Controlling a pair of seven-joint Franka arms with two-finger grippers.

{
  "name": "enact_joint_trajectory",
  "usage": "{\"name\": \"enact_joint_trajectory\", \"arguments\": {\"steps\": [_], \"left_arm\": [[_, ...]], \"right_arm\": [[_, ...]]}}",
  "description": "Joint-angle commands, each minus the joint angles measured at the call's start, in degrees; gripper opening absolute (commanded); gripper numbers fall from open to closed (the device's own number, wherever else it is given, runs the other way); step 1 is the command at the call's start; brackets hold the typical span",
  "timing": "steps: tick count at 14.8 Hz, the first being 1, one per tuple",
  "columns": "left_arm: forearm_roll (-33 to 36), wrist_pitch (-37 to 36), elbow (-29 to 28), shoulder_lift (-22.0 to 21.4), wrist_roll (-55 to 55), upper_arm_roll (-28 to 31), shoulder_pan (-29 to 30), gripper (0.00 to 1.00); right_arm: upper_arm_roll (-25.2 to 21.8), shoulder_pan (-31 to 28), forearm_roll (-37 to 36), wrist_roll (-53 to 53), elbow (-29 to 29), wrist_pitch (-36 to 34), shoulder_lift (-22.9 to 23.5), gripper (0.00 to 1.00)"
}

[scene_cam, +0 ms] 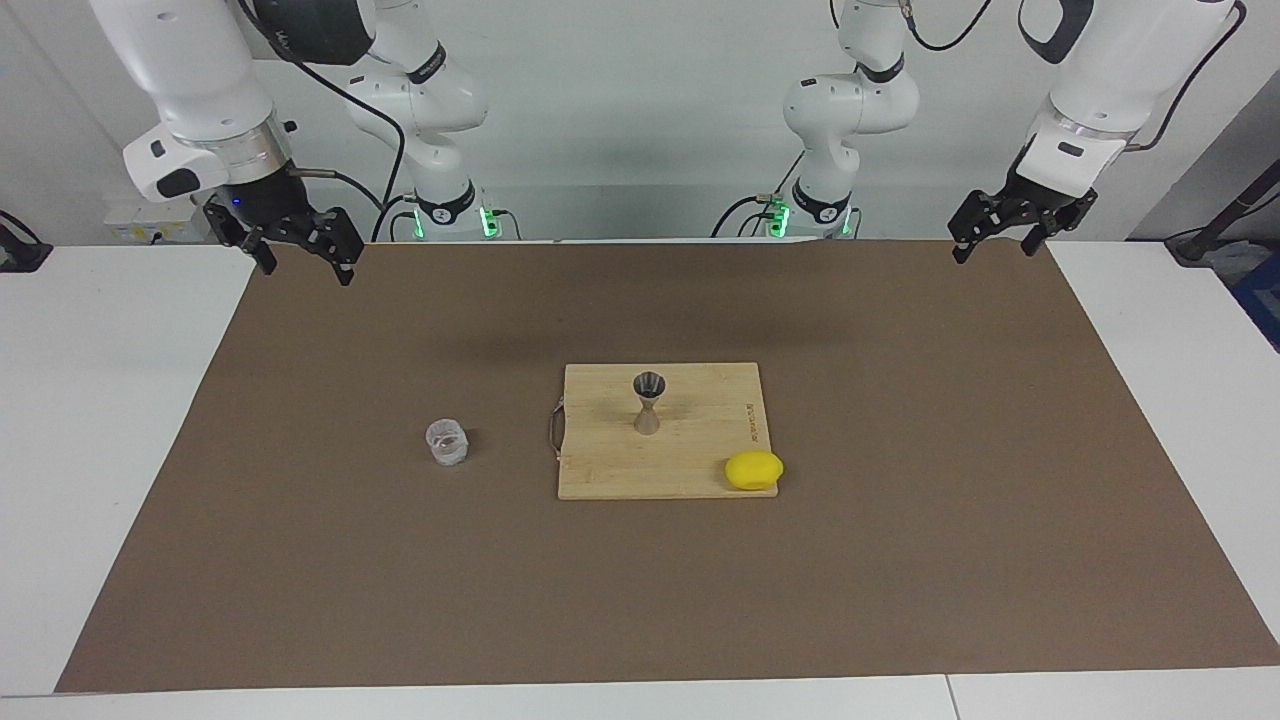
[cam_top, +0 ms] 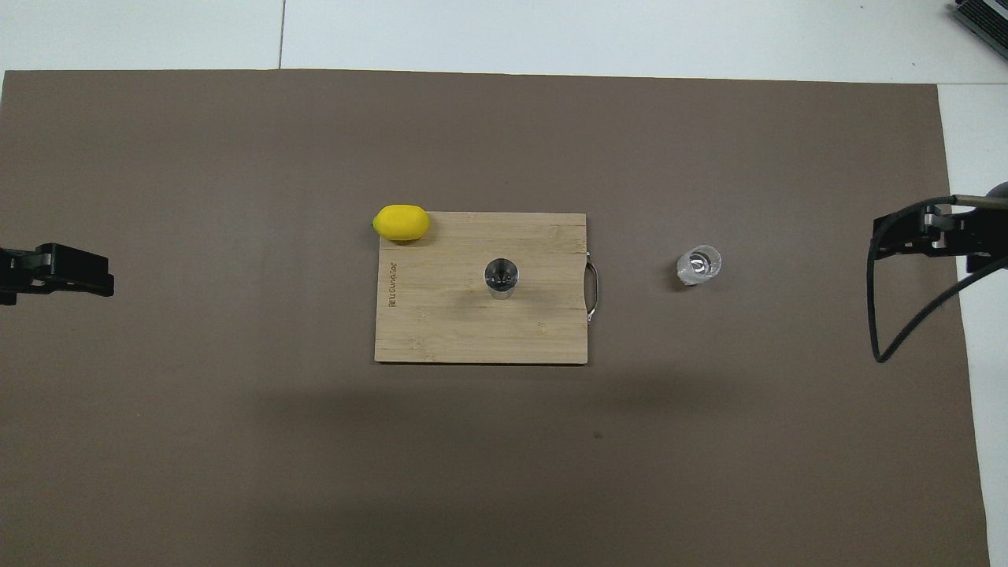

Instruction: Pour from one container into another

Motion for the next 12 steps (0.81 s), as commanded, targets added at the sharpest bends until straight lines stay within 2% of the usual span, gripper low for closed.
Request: {"name": "enact_joint_trajectory", "arguments": {"steps": [1, 6, 12], "left_arm": [[0.9, 0.3, 0.2, -0.4, -0.5, 0.0, -0.1, 1.00], [0.9, 0.3, 0.2, -0.4, -0.4, 0.1, -0.1, 1.00], [0.9, 0.3, 0.2, -0.4, -0.4, 0.1, -0.1, 1.00]], "right_arm": [[0.2, -1.5, 2.3, -0.2, -1.6, -0.5, -1.7, 1.00], [-0.1, -2.2, 1.0, -2.5, -1.3, -4.4, -2.0, 1.00], [-2.8, 1.1, -1.1, -3.4, -1.8, -3.9, -2.2, 1.00]]}}
